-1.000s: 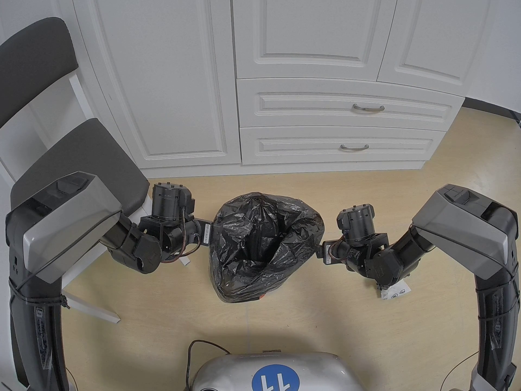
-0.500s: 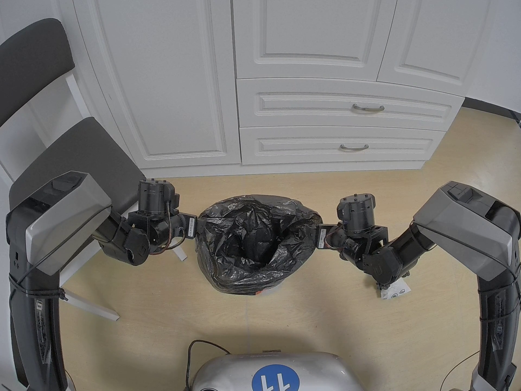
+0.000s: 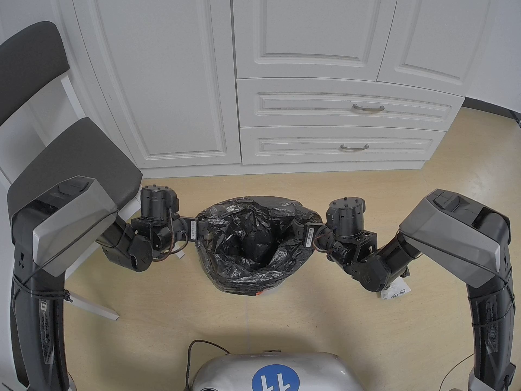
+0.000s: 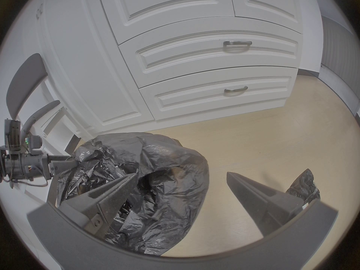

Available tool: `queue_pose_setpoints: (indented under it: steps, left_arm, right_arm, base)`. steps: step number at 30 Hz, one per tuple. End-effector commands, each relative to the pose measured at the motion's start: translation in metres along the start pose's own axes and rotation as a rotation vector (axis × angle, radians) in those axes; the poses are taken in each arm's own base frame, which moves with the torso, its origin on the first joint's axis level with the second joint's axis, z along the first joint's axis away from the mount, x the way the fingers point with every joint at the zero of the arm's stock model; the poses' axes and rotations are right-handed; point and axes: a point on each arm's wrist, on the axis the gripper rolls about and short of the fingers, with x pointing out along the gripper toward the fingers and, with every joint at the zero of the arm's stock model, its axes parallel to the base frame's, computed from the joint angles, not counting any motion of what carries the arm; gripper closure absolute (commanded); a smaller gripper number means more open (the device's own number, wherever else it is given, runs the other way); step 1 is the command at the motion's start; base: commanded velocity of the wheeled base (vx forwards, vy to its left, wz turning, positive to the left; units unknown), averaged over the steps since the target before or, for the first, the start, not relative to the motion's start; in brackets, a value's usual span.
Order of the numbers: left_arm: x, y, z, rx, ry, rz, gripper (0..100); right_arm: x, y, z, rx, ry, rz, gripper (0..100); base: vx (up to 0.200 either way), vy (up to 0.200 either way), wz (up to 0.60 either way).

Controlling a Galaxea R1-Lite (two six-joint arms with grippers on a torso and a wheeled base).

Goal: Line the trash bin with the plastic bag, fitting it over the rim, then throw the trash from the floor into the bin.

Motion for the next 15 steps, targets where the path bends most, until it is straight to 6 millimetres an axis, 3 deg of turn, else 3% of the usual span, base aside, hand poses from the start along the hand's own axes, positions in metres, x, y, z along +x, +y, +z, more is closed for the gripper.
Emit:
queue_pose_setpoints:
  steps: [1,6,11,15]
  left_arm:
    - [-0.007,-0.017,-0.001,-0.006,0.008,-0.038,0]
    - [-0.004,-0.031,-0.012,0.000,0.028,-0.052,0]
    - [-0.010,-0.029,0.004,-0.007,-0.025,-0.044,0]
    - [-0.016,-0.041,0.018,0.017,-0.037,-0.107,0]
  right_arm:
    - [0.000,0.000,-0.002,-0.001,0.002,0.000,0]
    - [0.002,0.004,0.002,0.031,-0.019,0.011,0]
    - [0.008,0.006,0.005,0.054,-0.040,0.017,0]
    - [0.026,0.010,-0.002,0.050,-0.043,0.017,0]
  base:
    - [0.000,0.000,0.00]
    - [0.000,0.000,0.00]
    - [0.000,0.000,0.00]
    - [0.000,0.000,0.00]
